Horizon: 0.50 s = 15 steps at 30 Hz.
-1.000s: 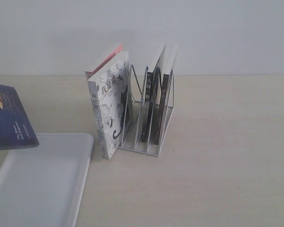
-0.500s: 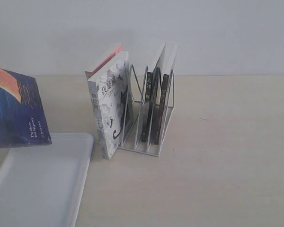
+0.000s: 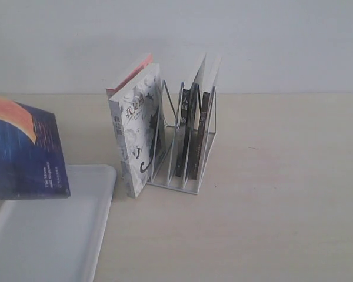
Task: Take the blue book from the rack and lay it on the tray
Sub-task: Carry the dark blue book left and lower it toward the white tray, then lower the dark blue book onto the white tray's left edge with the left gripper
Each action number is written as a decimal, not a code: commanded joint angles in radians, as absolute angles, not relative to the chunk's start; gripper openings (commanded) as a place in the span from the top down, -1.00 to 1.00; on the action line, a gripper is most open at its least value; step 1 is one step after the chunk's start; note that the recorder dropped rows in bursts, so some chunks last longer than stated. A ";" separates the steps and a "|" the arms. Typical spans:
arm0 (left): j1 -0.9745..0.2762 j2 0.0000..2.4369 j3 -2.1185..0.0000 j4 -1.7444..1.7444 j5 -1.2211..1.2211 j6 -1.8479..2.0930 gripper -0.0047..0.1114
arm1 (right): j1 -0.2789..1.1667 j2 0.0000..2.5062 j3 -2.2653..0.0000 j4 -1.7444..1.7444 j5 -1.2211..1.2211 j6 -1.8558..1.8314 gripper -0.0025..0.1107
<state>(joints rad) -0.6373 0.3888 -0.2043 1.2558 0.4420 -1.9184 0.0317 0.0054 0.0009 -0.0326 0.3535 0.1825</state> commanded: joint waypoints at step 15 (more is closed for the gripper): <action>-0.638 0.390 -0.406 0.376 0.388 -0.974 0.84 | 0.030 0.000 0.000 -0.035 0.339 0.178 0.96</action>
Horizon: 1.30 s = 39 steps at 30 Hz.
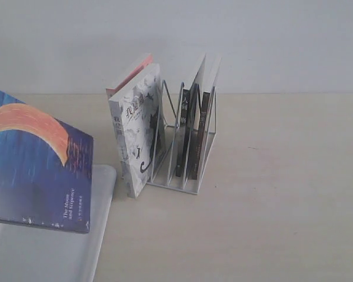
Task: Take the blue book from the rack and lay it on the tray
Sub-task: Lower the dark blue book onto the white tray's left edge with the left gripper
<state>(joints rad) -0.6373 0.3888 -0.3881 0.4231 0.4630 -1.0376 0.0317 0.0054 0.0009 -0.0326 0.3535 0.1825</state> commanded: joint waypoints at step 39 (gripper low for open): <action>-0.362 0.406 -0.365 -0.089 0.216 -0.560 0.84 | 0.030 0.000 0.000 -0.035 0.341 0.175 0.96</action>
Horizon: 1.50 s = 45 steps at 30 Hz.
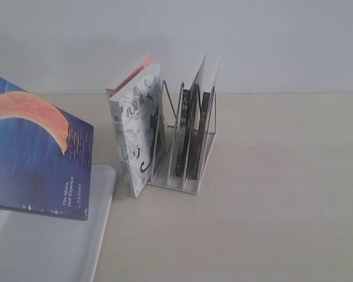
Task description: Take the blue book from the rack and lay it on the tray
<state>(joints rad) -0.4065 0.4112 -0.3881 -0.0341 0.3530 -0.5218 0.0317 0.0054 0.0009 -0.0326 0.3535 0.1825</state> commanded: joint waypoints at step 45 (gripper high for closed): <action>-0.110 0.327 0.000 -0.295 -0.175 -0.830 0.84 | 0.030 0.000 0.000 -0.035 0.348 0.177 0.96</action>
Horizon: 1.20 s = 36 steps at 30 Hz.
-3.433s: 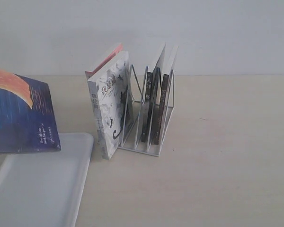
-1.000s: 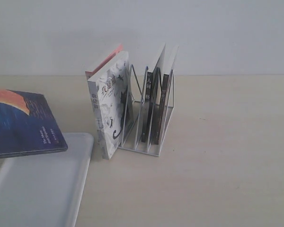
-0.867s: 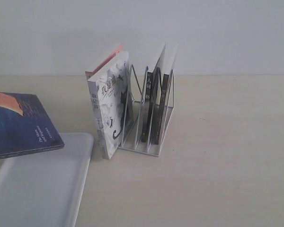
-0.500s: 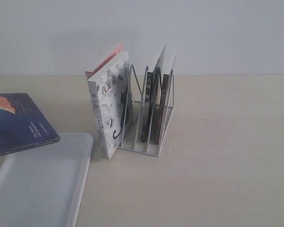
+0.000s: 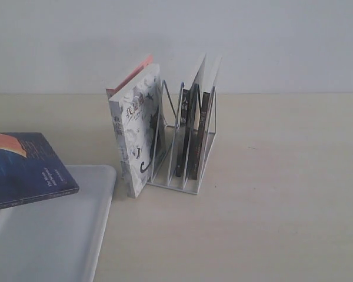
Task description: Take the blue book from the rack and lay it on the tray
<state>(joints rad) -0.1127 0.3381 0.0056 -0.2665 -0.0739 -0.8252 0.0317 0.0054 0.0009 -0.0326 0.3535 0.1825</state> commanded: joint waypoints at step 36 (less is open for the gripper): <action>-0.055 0.439 -0.146 0.083 0.000 -0.931 0.84 | 0.030 0.000 0.000 -0.035 0.348 0.177 0.96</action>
<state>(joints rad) -0.0835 0.4356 -0.1787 0.0715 0.0815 -0.9014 0.0317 0.0054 0.0009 -0.0326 0.3535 0.1825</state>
